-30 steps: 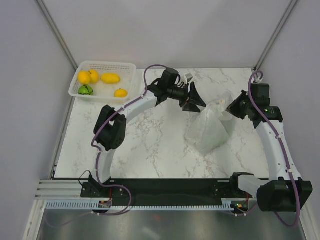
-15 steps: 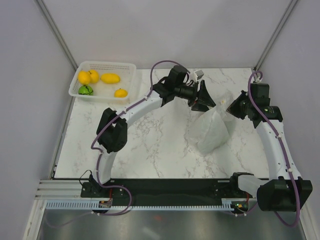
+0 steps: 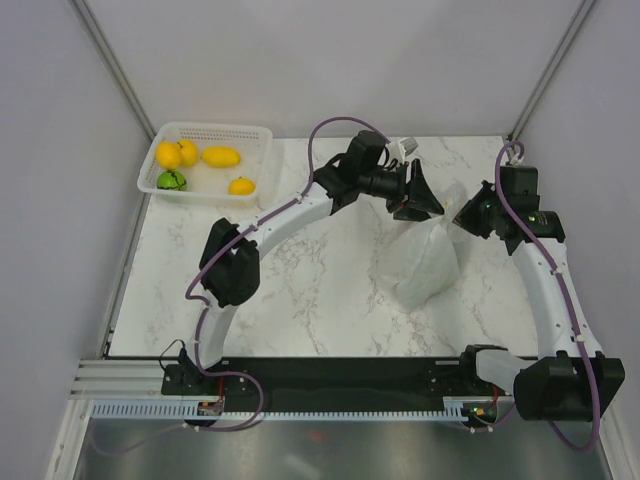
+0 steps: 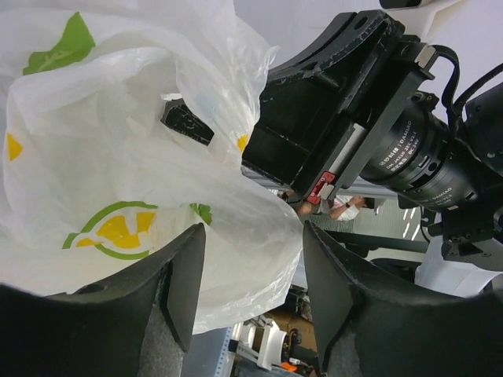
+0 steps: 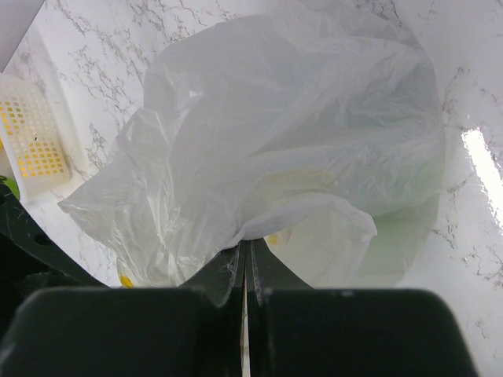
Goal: Place the fake fruits into the plastic bag and tie a complex knot
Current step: Tie the plastic bag at the center of the board.
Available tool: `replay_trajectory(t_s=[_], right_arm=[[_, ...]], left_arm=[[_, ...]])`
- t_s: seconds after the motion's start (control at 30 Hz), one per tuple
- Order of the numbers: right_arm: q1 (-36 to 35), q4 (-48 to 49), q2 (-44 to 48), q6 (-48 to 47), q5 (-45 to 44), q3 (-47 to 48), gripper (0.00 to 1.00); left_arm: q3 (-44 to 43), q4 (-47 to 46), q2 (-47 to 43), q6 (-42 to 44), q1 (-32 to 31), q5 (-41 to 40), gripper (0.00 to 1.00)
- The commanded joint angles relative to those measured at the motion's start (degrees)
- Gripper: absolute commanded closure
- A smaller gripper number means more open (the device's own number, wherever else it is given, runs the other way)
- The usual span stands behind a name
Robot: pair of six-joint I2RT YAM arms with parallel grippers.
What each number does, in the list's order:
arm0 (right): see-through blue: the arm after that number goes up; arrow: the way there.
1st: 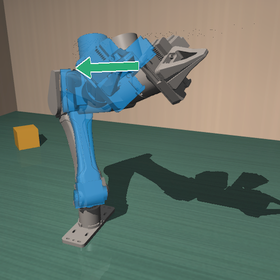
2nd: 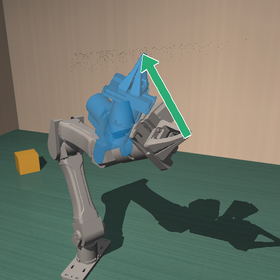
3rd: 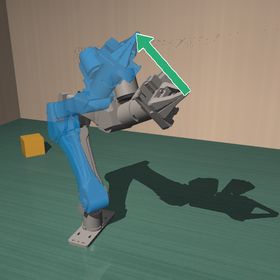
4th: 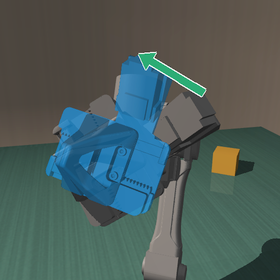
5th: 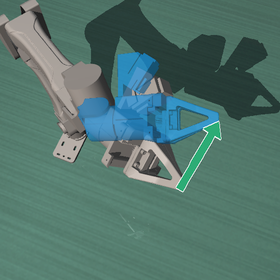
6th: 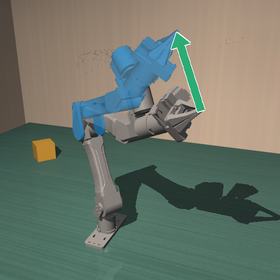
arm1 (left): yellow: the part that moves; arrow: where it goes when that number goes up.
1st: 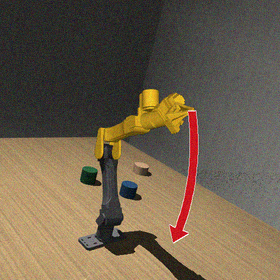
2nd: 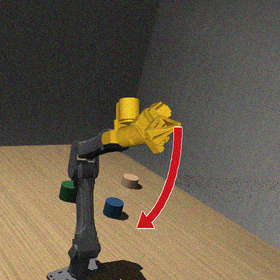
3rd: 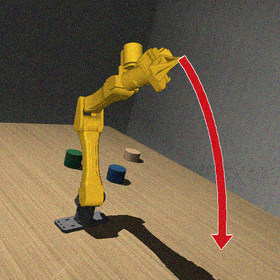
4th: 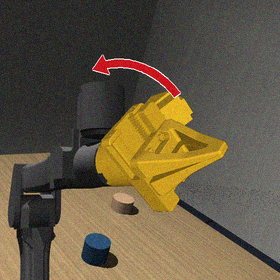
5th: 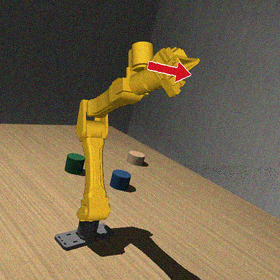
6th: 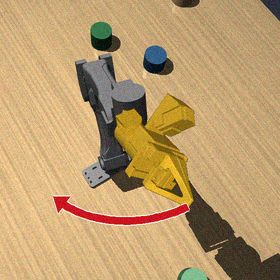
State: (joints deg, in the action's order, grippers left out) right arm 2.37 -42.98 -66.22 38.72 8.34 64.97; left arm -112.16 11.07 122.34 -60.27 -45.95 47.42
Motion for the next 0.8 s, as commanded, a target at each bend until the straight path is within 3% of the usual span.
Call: replay_trajectory(t_s=[0.0, 0.2, 0.37, 0.77], right_arm=[[0.0, 0.3, 0.0, -0.7, -0.9, 2.4, 1.0], [0.1, 0.3, -0.1, -0.9, -1.0, 2.4, 1.0], [0.1, 0.2, -0.1, -1.0, -1.1, 2.5, 1.0], [0.1, 0.2, 0.0, -0.9, -1.2, 2.4, 1.0]], left_arm=[[-4.5, 1.5, 0.8, 3.2, -0.9, -3.0, 0.41], [-5.5, 4.5, 0.7, 7.0, -1.6, -7.2, 0.49], [-5.6, 6.5, 0.4, 8.4, -1.7, -9.8, 0.39], [-9.9, 8.0, 2.5, 11.0, -2.0, -13.6, 0.37]])
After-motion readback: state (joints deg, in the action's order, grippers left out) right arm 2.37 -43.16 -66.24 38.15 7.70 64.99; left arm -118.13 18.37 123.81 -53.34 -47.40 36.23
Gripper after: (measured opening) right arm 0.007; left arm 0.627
